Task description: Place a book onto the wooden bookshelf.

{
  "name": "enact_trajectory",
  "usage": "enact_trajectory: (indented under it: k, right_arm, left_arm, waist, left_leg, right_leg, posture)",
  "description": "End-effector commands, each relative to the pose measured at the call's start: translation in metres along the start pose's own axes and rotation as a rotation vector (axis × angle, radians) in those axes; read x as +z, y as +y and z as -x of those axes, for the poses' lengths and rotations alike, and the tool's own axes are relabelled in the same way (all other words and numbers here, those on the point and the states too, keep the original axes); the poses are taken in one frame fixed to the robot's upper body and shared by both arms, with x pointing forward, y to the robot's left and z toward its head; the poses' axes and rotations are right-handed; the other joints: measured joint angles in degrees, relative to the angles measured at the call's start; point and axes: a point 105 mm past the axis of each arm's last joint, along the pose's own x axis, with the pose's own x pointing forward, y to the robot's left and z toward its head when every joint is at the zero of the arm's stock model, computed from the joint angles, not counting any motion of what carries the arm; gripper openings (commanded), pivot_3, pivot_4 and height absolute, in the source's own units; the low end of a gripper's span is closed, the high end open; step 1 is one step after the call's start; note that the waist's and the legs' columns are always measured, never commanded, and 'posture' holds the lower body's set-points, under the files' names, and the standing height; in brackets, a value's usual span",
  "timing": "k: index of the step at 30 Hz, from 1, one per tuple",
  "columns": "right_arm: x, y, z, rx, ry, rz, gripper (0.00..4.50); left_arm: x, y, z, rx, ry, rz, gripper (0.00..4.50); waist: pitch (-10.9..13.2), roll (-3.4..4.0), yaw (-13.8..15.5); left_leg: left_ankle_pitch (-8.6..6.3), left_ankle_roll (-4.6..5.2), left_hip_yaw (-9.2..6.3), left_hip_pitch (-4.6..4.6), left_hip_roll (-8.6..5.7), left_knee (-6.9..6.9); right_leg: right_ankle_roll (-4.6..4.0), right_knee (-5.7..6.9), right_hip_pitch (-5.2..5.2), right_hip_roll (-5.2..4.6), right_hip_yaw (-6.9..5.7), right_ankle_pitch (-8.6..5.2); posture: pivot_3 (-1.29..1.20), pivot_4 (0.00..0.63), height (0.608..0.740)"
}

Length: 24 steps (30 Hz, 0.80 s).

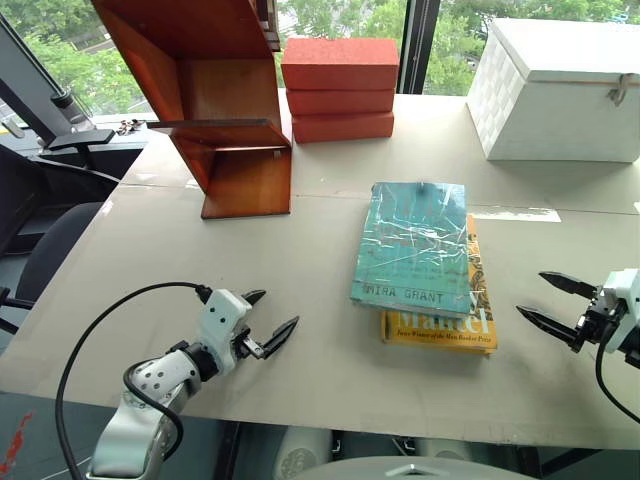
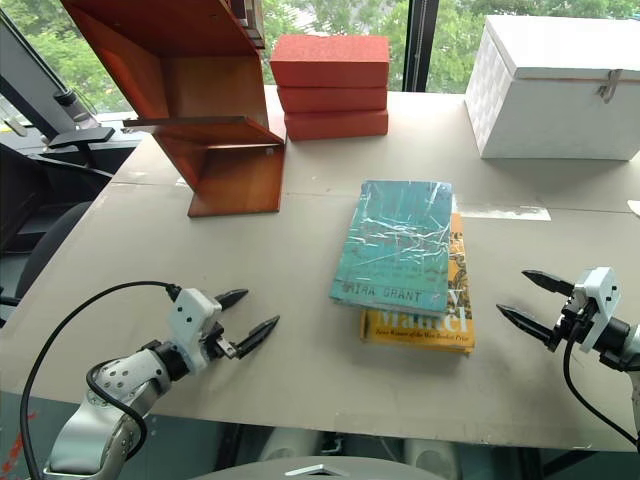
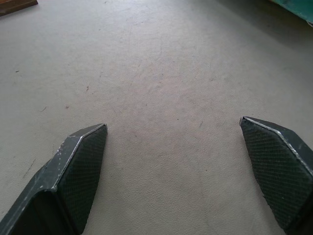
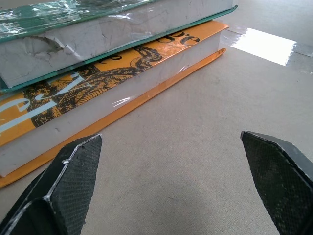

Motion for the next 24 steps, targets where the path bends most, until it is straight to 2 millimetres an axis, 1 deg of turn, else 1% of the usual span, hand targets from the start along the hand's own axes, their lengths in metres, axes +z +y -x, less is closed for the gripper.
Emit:
enact_trajectory:
  k: [1,13,24]
  right_arm:
    - [0.0094,-0.0069,0.0046,-0.004,-0.014,0.033,4.5]
    - [0.0067,-0.0102,0.0085,-0.01,-0.008,0.041,4.5]
    - [0.0074,-0.0096,0.0068,-0.007,-0.016,0.043,4.5]
  left_arm:
    - [0.0055,0.0028,0.0027,0.019,-0.016,-0.007,4.48]
    - [0.0071,0.0027,-0.0007,0.004,-0.032,0.007,4.48]
    - [0.0073,0.005,-0.0002,0.003,-0.031,0.007,4.48]
  waist:
    - [0.0,0.0,-0.01]
    - [0.01,-0.01,0.03]
    - [0.01,-0.01,0.04]
  left_leg:
    - [0.0,0.0,0.0,0.0,0.0,0.0]
    - [0.01,0.02,0.0,-0.04,0.0,-0.01]
    - [0.0,0.02,0.0,-0.04,0.0,-0.01]
  right_leg:
    - [0.0,0.0,0.0,0.0,0.0,0.0]
    - [0.0,-0.04,0.02,-0.02,-0.05,0.0]
    - [0.0,-0.04,0.02,-0.02,-0.06,0.0]
  posture:
    - [0.0,0.15,0.718]
    - [0.0,0.15,0.718]
    - [0.0,0.15,0.718]
